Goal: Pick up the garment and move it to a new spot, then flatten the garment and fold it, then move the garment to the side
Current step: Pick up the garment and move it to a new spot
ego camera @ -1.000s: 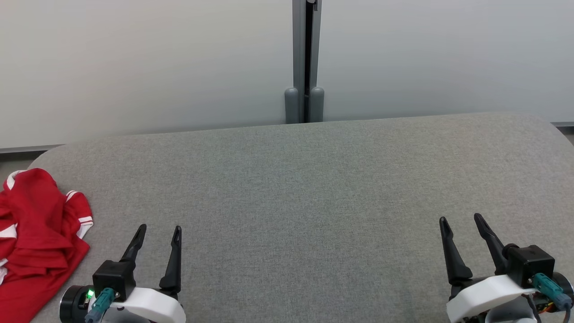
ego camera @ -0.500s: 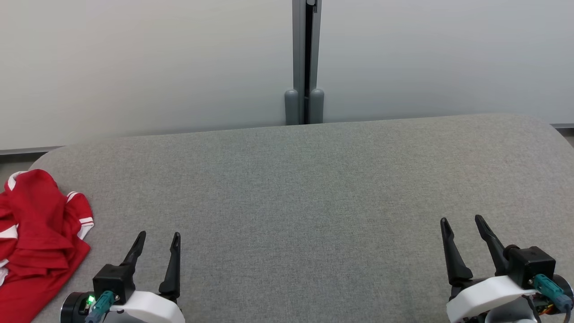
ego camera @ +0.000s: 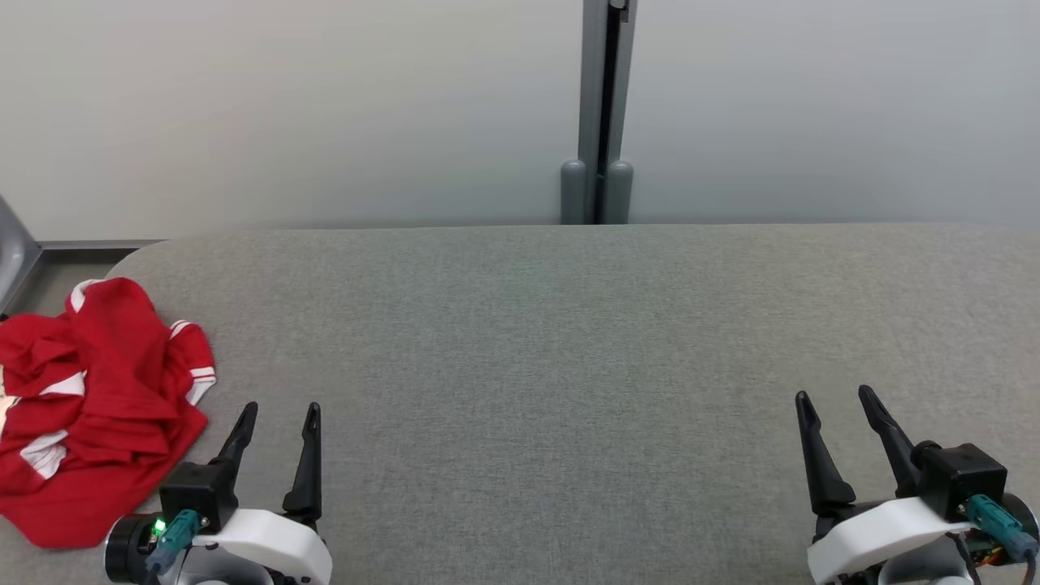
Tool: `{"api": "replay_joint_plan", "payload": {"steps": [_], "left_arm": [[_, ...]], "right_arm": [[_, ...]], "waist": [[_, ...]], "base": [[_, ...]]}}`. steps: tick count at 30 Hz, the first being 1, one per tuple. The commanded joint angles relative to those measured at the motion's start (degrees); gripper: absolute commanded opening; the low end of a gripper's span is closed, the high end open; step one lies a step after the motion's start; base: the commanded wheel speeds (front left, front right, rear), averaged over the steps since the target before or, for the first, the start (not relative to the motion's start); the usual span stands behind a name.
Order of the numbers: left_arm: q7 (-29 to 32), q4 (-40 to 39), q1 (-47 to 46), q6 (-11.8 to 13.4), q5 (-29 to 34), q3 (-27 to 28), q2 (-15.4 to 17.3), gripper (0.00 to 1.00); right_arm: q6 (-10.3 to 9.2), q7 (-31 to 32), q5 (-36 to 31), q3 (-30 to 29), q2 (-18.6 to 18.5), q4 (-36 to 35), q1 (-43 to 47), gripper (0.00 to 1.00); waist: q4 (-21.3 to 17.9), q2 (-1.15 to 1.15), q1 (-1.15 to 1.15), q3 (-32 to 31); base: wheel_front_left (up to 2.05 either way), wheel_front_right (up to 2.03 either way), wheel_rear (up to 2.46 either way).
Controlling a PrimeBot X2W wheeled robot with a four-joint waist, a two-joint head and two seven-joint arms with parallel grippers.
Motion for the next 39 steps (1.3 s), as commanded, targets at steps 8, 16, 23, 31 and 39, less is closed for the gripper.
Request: {"api": "replay_joint_plan", "payload": {"steps": [8, 16, 23, 31, 39], "left_arm": [[0.0, -1.0, -2.4, 0.7, 0.0, 0.9, 0.8, 1.0], [0.0, -1.8, -3.0, 0.9, -0.2, 2.0, 1.1, 1.0], [0.0, -2.9, -2.5, 1.3, -0.2, 3.0, 0.9, 1.0], [0.0, -4.8, -1.3, 1.7, 0.1, 4.4, 0.3, 1.0], [0.0, -4.9, -1.4, 1.4, 1.1, 4.4, -0.1, 1.0]], "right_arm": [[0.01, 1.4, -0.4, 1.7, -0.3, -3.5, -0.6, 1.0], [0.01, 2.7, -0.7, 3.7, -0.4, -5.2, -1.6, 1.0], [0.01, 3.5, -0.3, 5.2, -0.4, -5.7, -2.7, 1.0], [0.01, 3.9, -0.1, 6.7, -1.3, -4.7, -4.8, 1.0], [0.01, 3.9, 0.3, 6.8, -1.9, -4.5, -5.2, 1.0]], "waist": [[11.9, 0.0, 0.0, 1.2], [21.6, 0.0, 0.0, 2.1], [25.8, 0.0, 0.0, 3.2], [26.4, 0.0, 0.0, 4.2], [26.6, 0.0, 0.0, 4.4]], "base": [[0.0, 0.0, 0.0], [0.0, 0.0, 0.0], [0.0, 0.0, 0.0], [0.0, 0.0, 0.0], [0.0, 0.0, 0.0]]}}
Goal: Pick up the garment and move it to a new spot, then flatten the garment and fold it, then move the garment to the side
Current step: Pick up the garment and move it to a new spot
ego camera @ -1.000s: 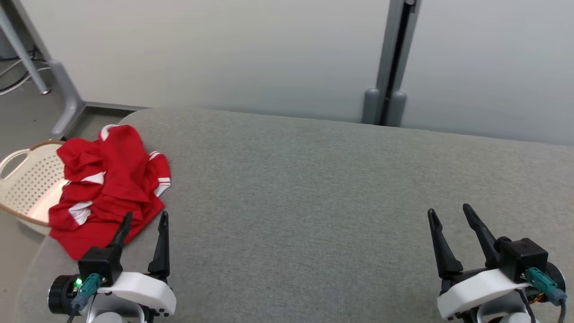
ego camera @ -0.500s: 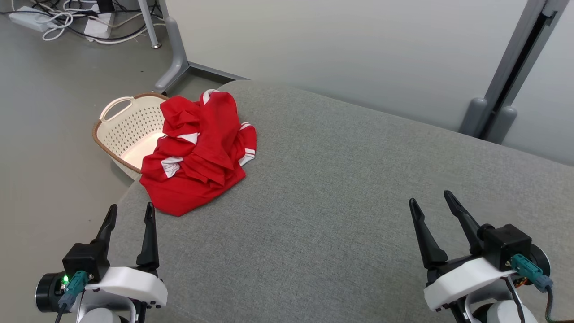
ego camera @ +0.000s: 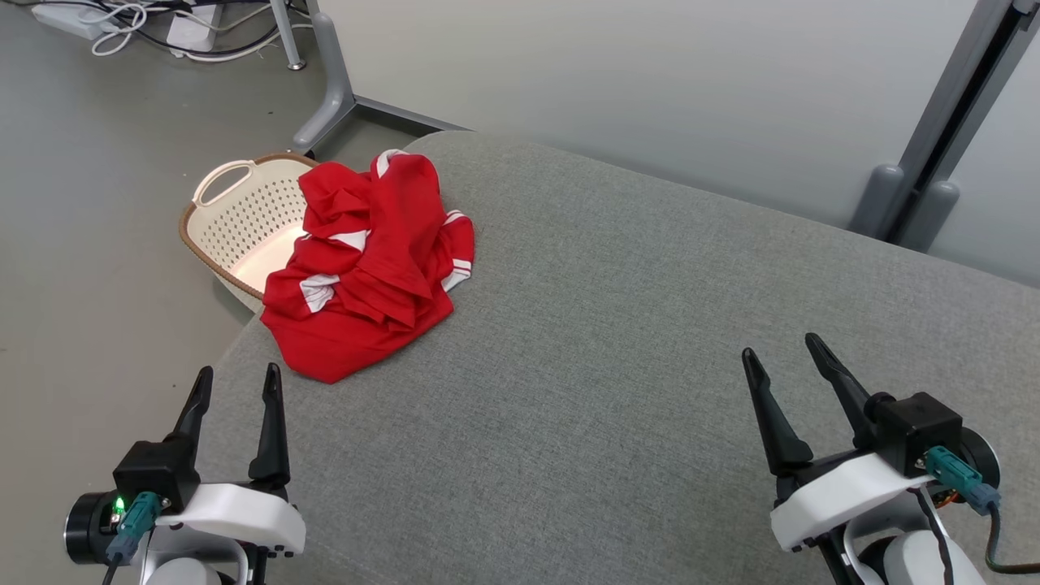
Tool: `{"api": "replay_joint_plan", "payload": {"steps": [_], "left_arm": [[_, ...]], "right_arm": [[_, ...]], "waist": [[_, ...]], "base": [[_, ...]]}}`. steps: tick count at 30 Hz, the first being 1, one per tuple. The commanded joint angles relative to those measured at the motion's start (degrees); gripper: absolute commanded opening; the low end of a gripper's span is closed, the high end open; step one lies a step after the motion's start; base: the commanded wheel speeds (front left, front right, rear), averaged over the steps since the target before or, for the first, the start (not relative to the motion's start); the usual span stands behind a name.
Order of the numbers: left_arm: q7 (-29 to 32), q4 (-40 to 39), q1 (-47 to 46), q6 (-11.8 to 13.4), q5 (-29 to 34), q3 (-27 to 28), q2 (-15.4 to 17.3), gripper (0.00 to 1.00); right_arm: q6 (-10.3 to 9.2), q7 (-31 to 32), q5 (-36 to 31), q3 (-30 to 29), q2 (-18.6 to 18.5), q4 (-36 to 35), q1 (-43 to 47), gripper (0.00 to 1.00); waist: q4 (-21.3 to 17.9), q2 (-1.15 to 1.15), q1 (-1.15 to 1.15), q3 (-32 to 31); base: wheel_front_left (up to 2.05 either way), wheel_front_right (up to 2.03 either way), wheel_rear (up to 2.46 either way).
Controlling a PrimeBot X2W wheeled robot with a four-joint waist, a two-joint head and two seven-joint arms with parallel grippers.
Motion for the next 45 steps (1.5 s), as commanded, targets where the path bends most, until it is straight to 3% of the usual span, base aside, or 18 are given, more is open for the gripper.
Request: {"api": "replay_joint_plan", "payload": {"steps": [1, 9, 16, 22, 29, 30, 31, 33, 38, 45], "left_arm": [[0.0, 0.0, -0.5, -0.1, 0.7, -0.1, 0.1, 1.0], [0.0, 0.9, -7.0, -0.9, 0.4, -0.9, -1.2, 1.0], [0.0, 7.4, -18.7, -2.0, -2.7, 1.2, -2.3, 1.0], [0.0, 19.8, -28.5, -3.1, -4.5, 4.1, -1.5, 1.0], [0.0, 38.1, -36.6, -3.6, -5.5, 5.3, 1.4, 1.0], [0.0, 39.9, -37.3, -3.7, -5.6, 5.4, 1.7, 0.97], [0.0, 41.0, -37.9, -3.8, -5.8, 5.6, 2.1, 0.68], [0.0, 41.4, -38.6, -3.6, -5.5, 5.9, 2.7, 0.0], [0.0, 34.6, -36.1, -2.3, -4.3, 7.6, 3.0, 0.0], [0.0, 18.0, -28.9, -1.5, -1.2, 9.8, 1.8, 0.0]], "right_arm": [[0.0, 0.3, 0.3, -0.2, -0.5, -0.1, -0.4, 1.0], [0.0, 2.7, -1.5, -2.1, -1.4, -4.2, -1.4, 1.0], [0.0, 6.4, -2.8, -2.6, -3.8, -10.0, -5.9, 1.0], [0.0, 8.0, -3.1, -3.6, -5.2, -12.6, -9.0, 1.0], [0.0, 7.8, -3.0, -4.1, -5.4, -12.8, -10.4, 1.0], [0.0, 7.7, -3.1, -4.2, -5.2, -12.6, -10.5, 1.0], [0.0, 7.6, -3.0, -4.4, -5.1, -12.4, -10.6, 1.0], [0.0, 7.2, -3.1, -4.7, -4.8, -12.2, -10.8, 1.0], [0.0, 6.1, -3.1, -5.4, -4.2, -11.1, -10.2, 1.0], [0.0, 4.5, -2.8, -6.6, -2.6, -10.2, -8.7, 1.0]], "waist": [[0.1, 0.0, 0.0, 0.2], [-0.8, 0.0, 0.0, 6.1], [-5.8, 0.0, 0.0, 15.9], [-9.4, 0.0, 0.0, 22.3], [-11.2, 0.0, 0.0, 24.9], [-11.3, 0.0, 0.0, 24.9], [-11.3, 0.0, 0.0, 25.0], [-11.2, 0.0, 0.0, 24.9], [-11.0, 0.0, 0.0, 23.0], [-12.1, 0.0, 0.0, 18.6]], "base": [[0.0, 0.0, 0.0], [0.0, 0.0, 0.0], [0.0, 0.0, 0.0], [0.0, 0.0, 0.0], [0.0, 0.0, 0.0], [0.0, 0.0, 0.0], [0.0, 0.0, 0.0], [0.0, 0.0, 0.0], [0.0, 0.0, 0.0], [0.0, 0.0, 0.0]]}}
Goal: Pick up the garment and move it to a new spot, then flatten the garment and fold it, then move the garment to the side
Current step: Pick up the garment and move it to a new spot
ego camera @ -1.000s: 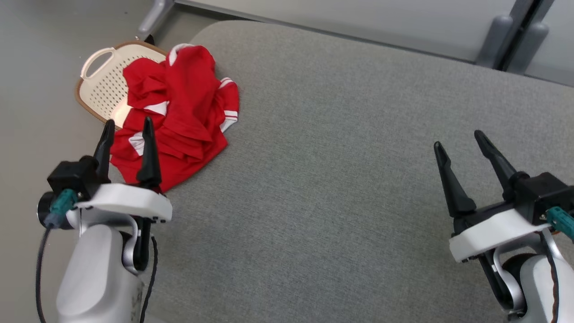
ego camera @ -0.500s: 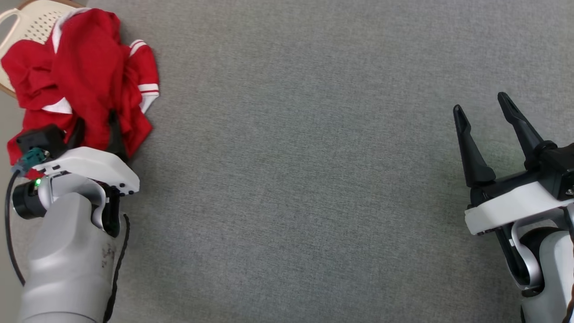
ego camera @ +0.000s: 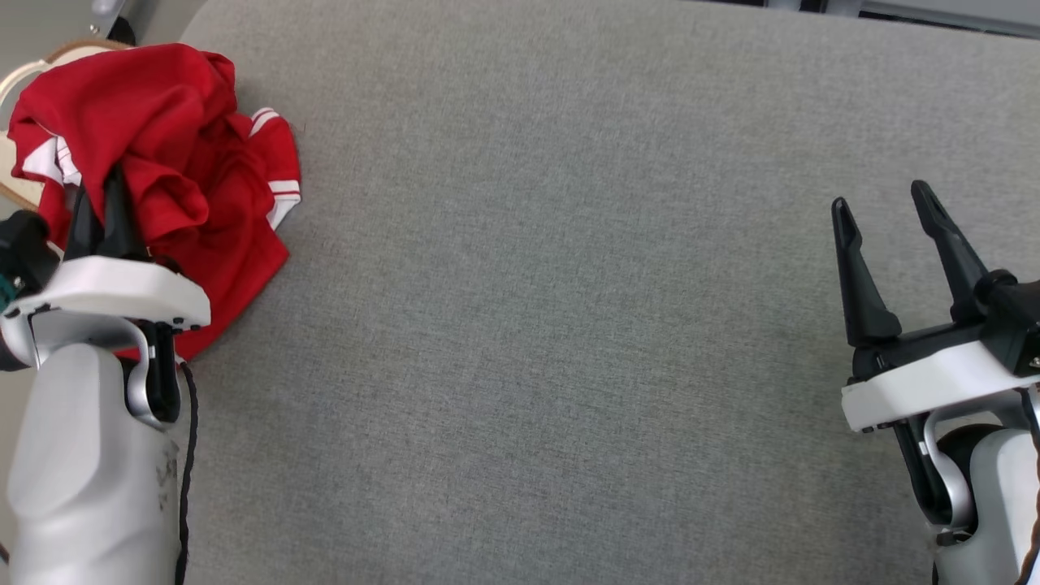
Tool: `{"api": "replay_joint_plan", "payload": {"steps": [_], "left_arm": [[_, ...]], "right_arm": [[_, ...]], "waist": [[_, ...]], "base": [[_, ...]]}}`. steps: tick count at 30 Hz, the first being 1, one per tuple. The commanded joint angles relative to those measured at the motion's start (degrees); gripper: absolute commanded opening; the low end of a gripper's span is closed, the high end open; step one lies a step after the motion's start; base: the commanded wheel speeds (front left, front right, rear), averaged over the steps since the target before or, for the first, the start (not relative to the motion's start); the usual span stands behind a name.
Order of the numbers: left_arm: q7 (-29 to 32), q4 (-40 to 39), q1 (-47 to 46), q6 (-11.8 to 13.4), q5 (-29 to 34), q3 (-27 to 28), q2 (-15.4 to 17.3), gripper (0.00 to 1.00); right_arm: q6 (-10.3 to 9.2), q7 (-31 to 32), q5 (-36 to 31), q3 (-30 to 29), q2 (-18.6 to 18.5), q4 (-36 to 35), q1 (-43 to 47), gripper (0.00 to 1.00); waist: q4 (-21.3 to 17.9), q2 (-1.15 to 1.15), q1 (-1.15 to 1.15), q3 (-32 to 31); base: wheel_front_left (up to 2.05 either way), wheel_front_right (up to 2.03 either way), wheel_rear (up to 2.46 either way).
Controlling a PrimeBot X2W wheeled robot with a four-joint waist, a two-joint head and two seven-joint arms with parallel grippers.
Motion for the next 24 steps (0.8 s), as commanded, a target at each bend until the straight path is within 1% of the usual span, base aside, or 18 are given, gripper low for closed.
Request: {"api": "replay_joint_plan", "payload": {"steps": [1, 7, 8, 11, 13, 14, 16, 17, 21, 24], "left_arm": [[0.0, -5.2, 3.2, 0.4, 1.0, 0.6, -0.6, 0.0], [0.0, -19.3, 13.4, 0.7, 3.4, -0.7, -2.7, 0.0], [0.0, -19.3, 13.4, 0.7, 3.4, -0.7, -2.7, 0.0], [0.0, -25.2, 18.6, 0.9, 4.2, -2.8, -3.5, 0.0], [0.7, -29.0, 21.6, 0.9, 4.5, -4.9, -4.1, 0.0], [2.2, -32.7, 24.4, 0.9, 4.6, -7.3, -4.4, 0.0], [3.8, -36.0, 26.8, 1.0, 5.0, -9.8, -4.6, 0.0], [4.6, -37.4, 27.7, 0.6, 4.8, -11.2, -4.7, 0.0], [7.7, -41.4, 29.8, -0.5, 4.6, -17.5, -4.9, 0.0], [9.4, -42.4, 28.7, -1.4, 4.4, -22.6, -5.0, 0.0]], "right_arm": [[0.0, -1.0, 0.3, -0.3, 0.4, 0.3, 1.0, 1.0], [0.0, -1.9, 0.6, -0.5, 1.1, 1.0, 3.1, 1.0], [0.0, -1.9, 0.6, -0.5, 1.1, 1.0, 3.1, 1.0], [0.0, -2.0, 0.8, -0.7, 1.7, 1.1, 4.4, 1.0], [0.0, -2.2, 1.0, -0.7, 2.2, 1.2, 5.5, 1.0], [0.0, -2.4, 1.1, -0.7, 2.5, 1.3, 6.4, 1.0], [0.0, -2.4, 1.2, -0.5, 2.9, 1.5, 7.2, 1.0], [0.0, -2.5, 1.3, -0.6, 3.2, 1.4, 7.6, 1.0], [0.0, -2.7, 1.7, 0.3, 3.9, 1.4, 8.2, 1.0], [0.0, -3.1, 2.0, 0.7, 4.3, 1.4, 7.9, 1.0]], "waist": [[-1.1, 0.0, 0.0, -2.5], [-3.9, 0.0, 0.0, -6.5], [-3.9, 0.0, 0.0, -6.5], [-5.4, 0.0, 0.0, -8.1], [-6.6, 0.0, 0.0, -9.3], [-8.0, 0.0, 0.0, -10.5], [-9.7, 0.0, 0.0, -11.5], [-10.5, 0.0, 0.0, -11.9], [-15.1, 0.0, 0.0, -12.3], [-19.1, 0.0, 0.0, -11.6]], "base": [[0.0, 0.0, 0.0], [0.0, 0.0, 0.0], [0.0, 0.0, 0.0], [0.0, 0.0, 0.0], [0.0, 0.0, 0.0], [0.0, 0.0, 0.0], [0.0, 0.0, 0.0], [0.0, 0.0, 0.0], [0.0, 0.0, 0.0], [0.0, 0.0, 0.0]]}}
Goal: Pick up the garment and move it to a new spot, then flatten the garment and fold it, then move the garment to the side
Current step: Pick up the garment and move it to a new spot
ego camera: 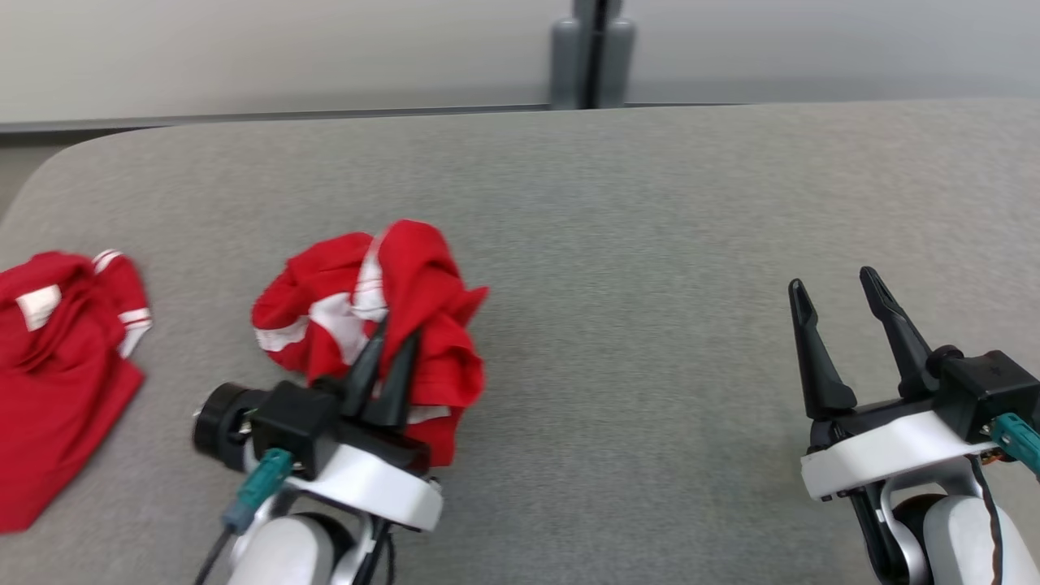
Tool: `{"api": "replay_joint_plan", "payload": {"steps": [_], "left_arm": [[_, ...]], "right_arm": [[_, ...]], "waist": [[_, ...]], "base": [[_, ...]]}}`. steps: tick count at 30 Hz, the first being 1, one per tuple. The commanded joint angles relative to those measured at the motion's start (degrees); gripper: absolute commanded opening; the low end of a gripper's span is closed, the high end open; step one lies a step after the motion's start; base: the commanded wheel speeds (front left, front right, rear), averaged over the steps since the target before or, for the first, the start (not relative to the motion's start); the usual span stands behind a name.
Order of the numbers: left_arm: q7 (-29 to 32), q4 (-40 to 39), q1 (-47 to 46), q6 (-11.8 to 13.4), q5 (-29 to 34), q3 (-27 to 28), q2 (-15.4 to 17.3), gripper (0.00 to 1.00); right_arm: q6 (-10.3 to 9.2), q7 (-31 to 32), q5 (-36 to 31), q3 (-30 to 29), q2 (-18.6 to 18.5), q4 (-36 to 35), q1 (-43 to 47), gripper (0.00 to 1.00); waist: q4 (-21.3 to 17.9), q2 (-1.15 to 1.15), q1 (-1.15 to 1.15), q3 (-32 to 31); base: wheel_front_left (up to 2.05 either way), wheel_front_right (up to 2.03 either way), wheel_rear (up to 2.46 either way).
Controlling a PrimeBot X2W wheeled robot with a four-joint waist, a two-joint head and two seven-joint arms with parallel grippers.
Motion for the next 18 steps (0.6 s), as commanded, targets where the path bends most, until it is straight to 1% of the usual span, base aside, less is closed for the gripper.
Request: {"api": "replay_joint_plan", "payload": {"steps": [1, 5, 9, 12, 15, 16, 17, 18], "left_arm": [[0.4, -0.4, -1.6, -0.3, -0.1, -1.5, 0.1, 0.0], [1.3, 0.5, -5.9, -0.1, -0.7, -6.0, 0.0, 0.0], [1.9, 3.2, -11.3, -0.1, -0.7, -10.2, 0.1, 0.0], [2.7, 7.3, -14.3, -0.6, -0.1, -13.3, 0.1, 0.0], [2.8, 12.5, -16.4, -1.2, 0.4, -15.4, 0.1, 0.0], [2.7, 14.1, -16.9, -1.4, 0.6, -15.9, 0.1, 0.41], [2.4, 15.4, -17.2, -1.5, 0.7, -16.4, 0.1, 1.0], [1.9, 16.6, -17.4, -1.6, 0.6, -16.8, 0.1, 1.0]], "right_arm": [[0.0, -0.5, 0.3, 0.2, 0.0, -0.1, -0.3, 1.0], [0.0, -1.4, 0.8, 0.9, 0.6, 0.5, -1.5, 1.0], [0.0, -2.4, 1.2, 0.7, 1.2, 1.2, -2.1, 1.0], [0.0, -3.3, 1.7, 0.3, 1.6, 1.8, -2.5, 1.0], [0.0, -4.3, 1.9, 0.4, 1.9, 2.7, -2.7, 1.0], [0.0, -4.8, 2.0, 0.4, 1.9, 3.1, -2.7, 1.0], [0.0, -5.0, 2.1, 0.5, 2.0, 3.4, -2.7, 1.0], [0.0, -5.2, 2.1, 0.5, 2.1, 3.7, -2.7, 1.0]], "waist": [[-5.4, 0.0, 0.0, 0.6], [-11.5, 0.0, 0.0, 2.7], [-16.5, 0.0, 0.0, 5.6], [-19.2, 0.0, 0.0, 7.7], [-20.9, 0.0, 0.0, 9.0], [-21.2, 0.0, 0.0, 9.2], [-21.3, 0.0, 0.0, 9.3], [-21.3, 0.0, 0.0, 9.4]], "base": [[0.0, 0.0, 0.0], [0.0, 0.0, 0.0], [0.0, 0.0, 0.0], [0.0, 0.0, 0.0], [0.0, 0.0, 0.0], [0.0, 0.0, 0.0], [0.0, 0.0, 0.0], [0.0, 0.0, 0.0]]}}
